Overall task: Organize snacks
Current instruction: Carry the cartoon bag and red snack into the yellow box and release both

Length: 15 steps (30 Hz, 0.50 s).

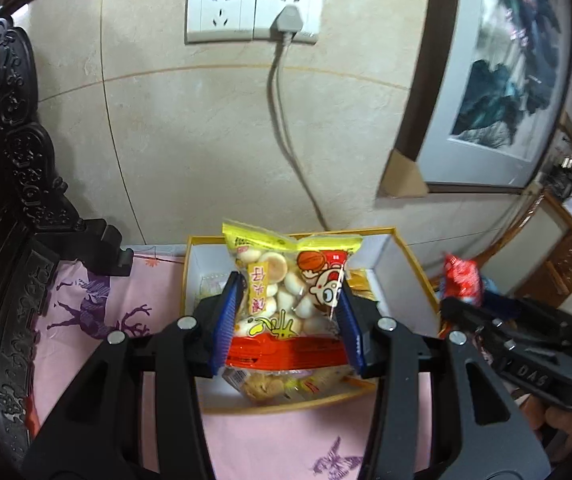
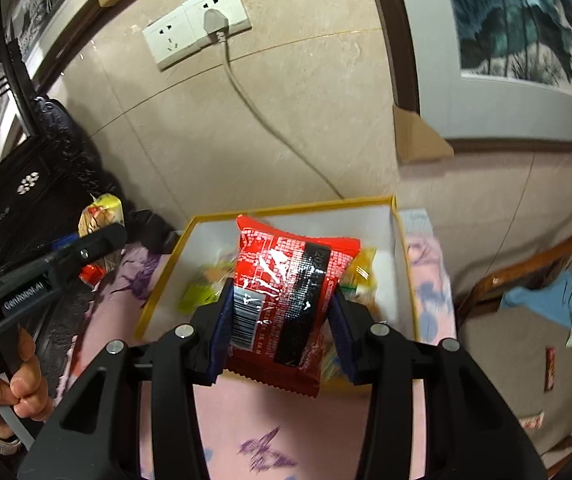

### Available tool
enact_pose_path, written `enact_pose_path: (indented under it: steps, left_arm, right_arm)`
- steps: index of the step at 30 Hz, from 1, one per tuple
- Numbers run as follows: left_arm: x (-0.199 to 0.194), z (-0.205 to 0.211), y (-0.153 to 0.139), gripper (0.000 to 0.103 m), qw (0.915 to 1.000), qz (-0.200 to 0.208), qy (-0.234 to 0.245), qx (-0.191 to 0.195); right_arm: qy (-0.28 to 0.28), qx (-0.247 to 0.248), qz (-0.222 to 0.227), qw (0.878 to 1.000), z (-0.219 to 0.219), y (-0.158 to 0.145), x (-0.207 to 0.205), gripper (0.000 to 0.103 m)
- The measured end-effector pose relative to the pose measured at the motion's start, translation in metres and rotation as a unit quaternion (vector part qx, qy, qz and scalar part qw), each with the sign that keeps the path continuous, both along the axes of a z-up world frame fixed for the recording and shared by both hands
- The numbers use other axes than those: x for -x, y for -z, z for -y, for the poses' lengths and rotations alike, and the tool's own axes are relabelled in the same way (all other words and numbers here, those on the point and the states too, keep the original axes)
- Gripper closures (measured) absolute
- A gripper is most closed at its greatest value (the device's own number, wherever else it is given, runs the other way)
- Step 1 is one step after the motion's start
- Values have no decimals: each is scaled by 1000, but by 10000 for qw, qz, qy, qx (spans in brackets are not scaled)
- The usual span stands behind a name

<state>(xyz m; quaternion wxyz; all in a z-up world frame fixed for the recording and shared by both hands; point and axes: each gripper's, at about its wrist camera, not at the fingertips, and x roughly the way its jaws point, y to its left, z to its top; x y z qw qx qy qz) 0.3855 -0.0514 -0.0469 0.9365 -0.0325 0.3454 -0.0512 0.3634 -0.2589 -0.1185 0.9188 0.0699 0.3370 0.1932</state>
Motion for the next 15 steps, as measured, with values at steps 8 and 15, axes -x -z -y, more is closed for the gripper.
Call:
enact_pose_path:
  steps: [8,15]
  left_arm:
    - [-27,-6,21,48,9993,-225,-264,-158]
    - [-26,1,21,2,9969,-399,-384,-556]
  right_arm:
    - [-41,227,-229,9995,-10,13,-32,54]
    - [146,674,-778,9946,-13,33,-35,1]
